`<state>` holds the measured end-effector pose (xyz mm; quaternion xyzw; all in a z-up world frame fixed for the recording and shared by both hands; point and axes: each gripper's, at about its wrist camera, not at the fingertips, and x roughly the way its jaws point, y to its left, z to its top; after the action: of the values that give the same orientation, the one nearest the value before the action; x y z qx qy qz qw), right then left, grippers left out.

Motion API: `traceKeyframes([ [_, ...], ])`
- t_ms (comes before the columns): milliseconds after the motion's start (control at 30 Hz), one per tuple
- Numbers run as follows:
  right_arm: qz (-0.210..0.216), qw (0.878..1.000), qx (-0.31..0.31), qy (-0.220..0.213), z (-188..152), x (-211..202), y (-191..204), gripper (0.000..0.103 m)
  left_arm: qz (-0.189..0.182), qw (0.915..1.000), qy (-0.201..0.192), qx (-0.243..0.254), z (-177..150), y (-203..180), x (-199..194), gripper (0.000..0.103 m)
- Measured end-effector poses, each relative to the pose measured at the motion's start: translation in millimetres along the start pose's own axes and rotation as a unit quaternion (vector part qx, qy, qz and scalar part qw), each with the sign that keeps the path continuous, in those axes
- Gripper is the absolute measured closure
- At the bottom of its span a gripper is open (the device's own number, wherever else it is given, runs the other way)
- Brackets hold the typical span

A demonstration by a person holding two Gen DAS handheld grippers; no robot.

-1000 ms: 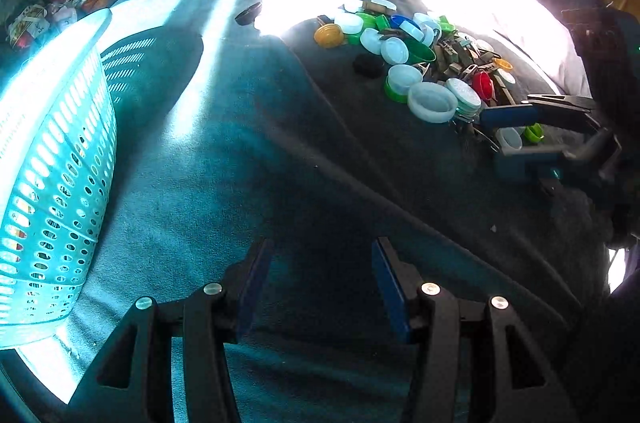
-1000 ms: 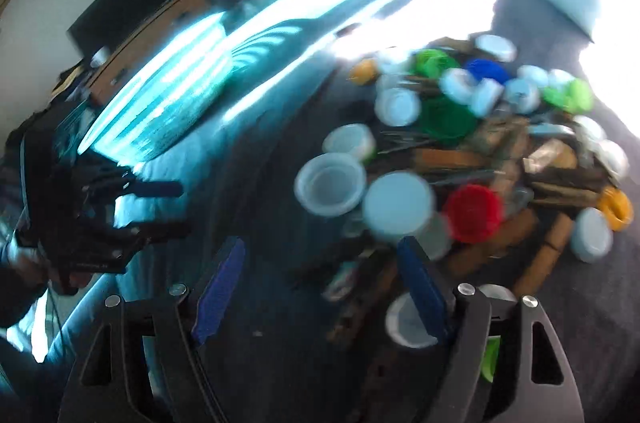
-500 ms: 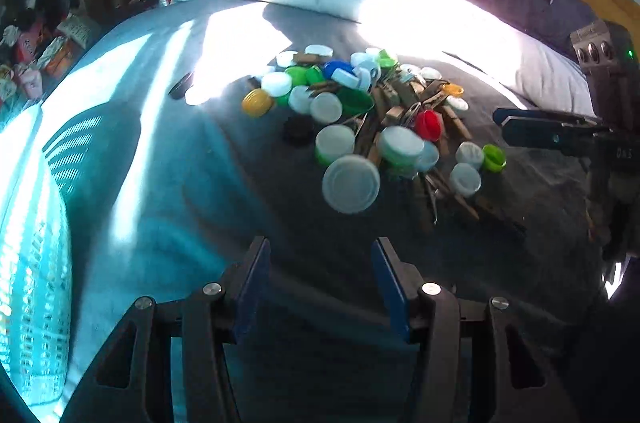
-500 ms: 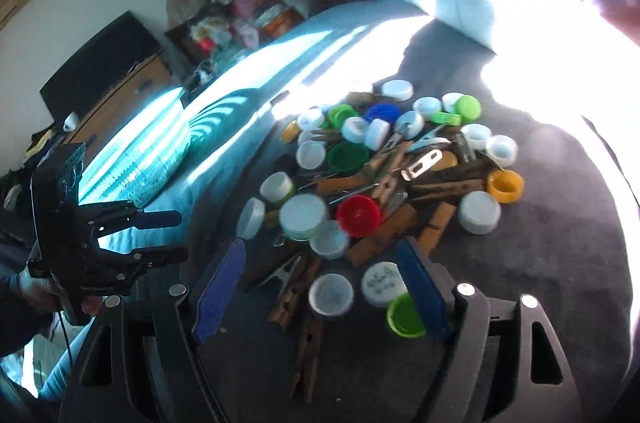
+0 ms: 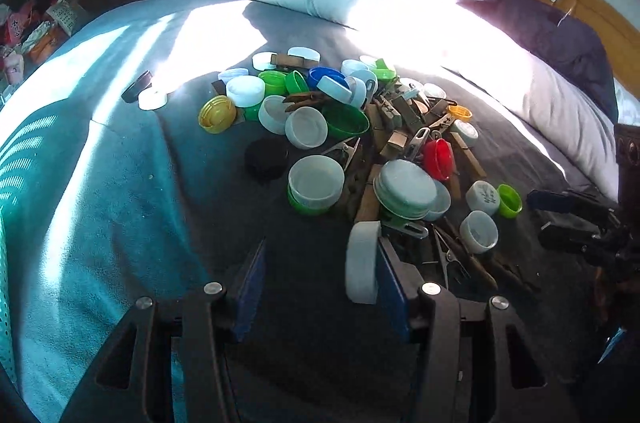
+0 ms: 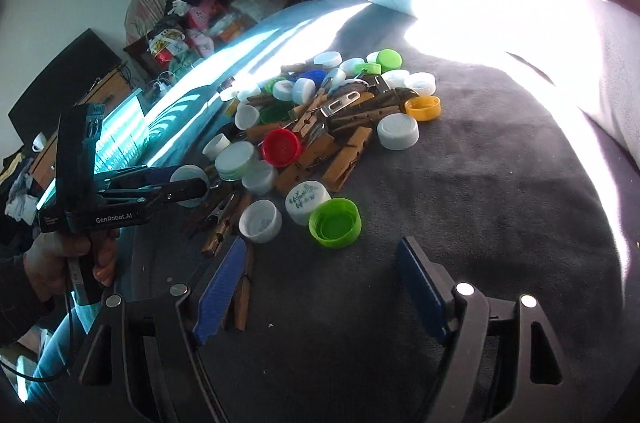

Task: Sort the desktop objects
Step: 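Grasp a clear round lid with the left tool while the right tool grasps a green cap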

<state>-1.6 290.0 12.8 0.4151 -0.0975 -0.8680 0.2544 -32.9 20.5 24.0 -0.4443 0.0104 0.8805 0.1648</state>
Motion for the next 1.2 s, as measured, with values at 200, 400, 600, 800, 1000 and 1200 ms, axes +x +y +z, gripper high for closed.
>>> traceKeyframes([
  [200, 0.009, 1.000, 0.008, 0.004, -5.2, 3.5, -3.4, 0.025, -0.004, 0.9999, -0.011, -0.011, -4.5, -4.5, -4.1, 0.049],
  [400, 0.014, 1.000, 0.012, 0.004, -5.2, 4.7, -4.1, 0.025, 0.001, 0.9999, -0.010, 0.011, -8.3, -13.6, -0.8, 0.048],
  [600, 0.017, 1.000, 0.015, 0.005, -5.4, 5.9, -5.0, 0.025, -0.002, 0.9998, -0.001, 0.020, -8.2, -17.0, 8.1, 0.041],
  [800, 0.000, 1.000, -0.013, 0.001, -5.1, 3.6, 5.7, 0.055, 0.019, 0.9994, -0.016, 0.026, -11.6, -21.3, 1.4, 0.062],
  [1000, -0.050, 0.998, -0.039, 0.010, 2.8, 4.5, 8.7, 0.060, 0.015, 0.9995, -0.013, 0.025, -13.1, -21.0, 4.2, 0.062],
  [1200, -0.082, 0.992, -0.084, 0.042, 12.1, 29.1, 16.5, 0.060, 0.012, 0.9996, -0.014, 0.022, -13.7, -19.3, 5.9, 0.062],
])
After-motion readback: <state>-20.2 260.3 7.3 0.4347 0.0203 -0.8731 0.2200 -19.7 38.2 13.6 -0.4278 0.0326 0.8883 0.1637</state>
